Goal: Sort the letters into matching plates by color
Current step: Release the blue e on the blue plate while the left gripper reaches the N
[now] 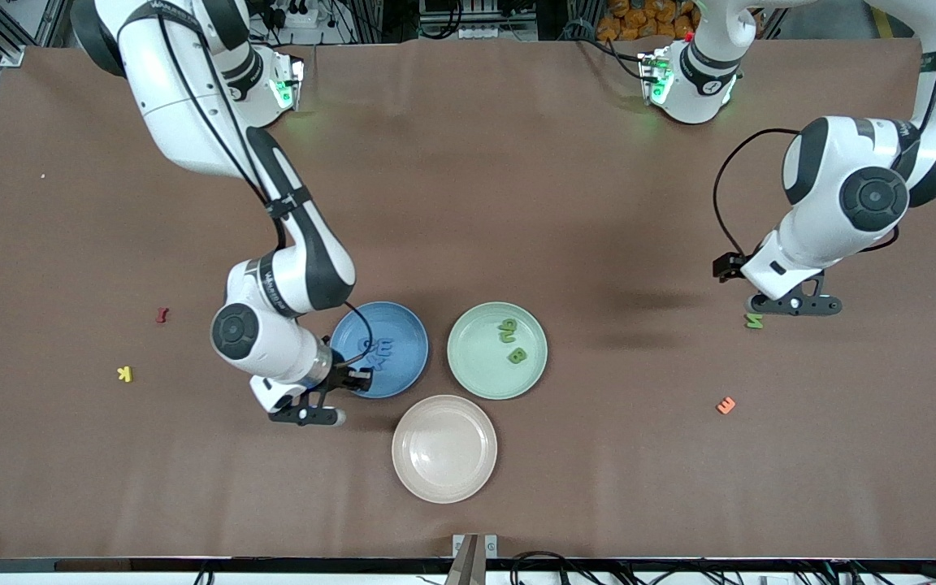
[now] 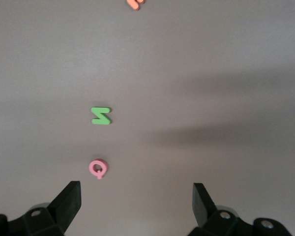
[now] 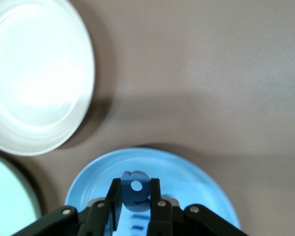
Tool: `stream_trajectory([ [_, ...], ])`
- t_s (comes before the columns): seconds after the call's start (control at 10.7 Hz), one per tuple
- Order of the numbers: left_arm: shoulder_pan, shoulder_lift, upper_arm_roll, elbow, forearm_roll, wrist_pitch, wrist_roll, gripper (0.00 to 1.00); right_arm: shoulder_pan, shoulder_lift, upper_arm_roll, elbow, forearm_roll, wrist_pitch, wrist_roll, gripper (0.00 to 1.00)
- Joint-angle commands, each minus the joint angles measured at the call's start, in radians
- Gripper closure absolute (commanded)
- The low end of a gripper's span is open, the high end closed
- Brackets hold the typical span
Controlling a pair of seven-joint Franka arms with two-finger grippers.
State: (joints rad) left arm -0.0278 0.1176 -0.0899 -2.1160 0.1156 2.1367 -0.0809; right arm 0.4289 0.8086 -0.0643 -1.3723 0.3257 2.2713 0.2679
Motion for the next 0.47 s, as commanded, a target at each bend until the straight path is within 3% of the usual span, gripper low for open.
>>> stream_trajectory([
  [0.0, 0.072, -0.046, -0.010, -0.124, -0.019, 0.136, 0.154, 0.00, 0.043, -0.022, 0.012, -0.036, -0.023, -0.018, 0.044, 0.85],
  [0.28, 0.098, 0.040, -0.004, -0.134, -0.019, 0.265, 0.227, 0.00, 0.067, -0.013, 0.020, -0.063, -0.085, -0.016, 0.044, 0.80],
  [0.37, 0.100, 0.084, -0.004, -0.127, -0.016, 0.302, 0.231, 0.00, 0.065, -0.013, 0.027, -0.071, -0.102, -0.016, 0.041, 0.48],
])
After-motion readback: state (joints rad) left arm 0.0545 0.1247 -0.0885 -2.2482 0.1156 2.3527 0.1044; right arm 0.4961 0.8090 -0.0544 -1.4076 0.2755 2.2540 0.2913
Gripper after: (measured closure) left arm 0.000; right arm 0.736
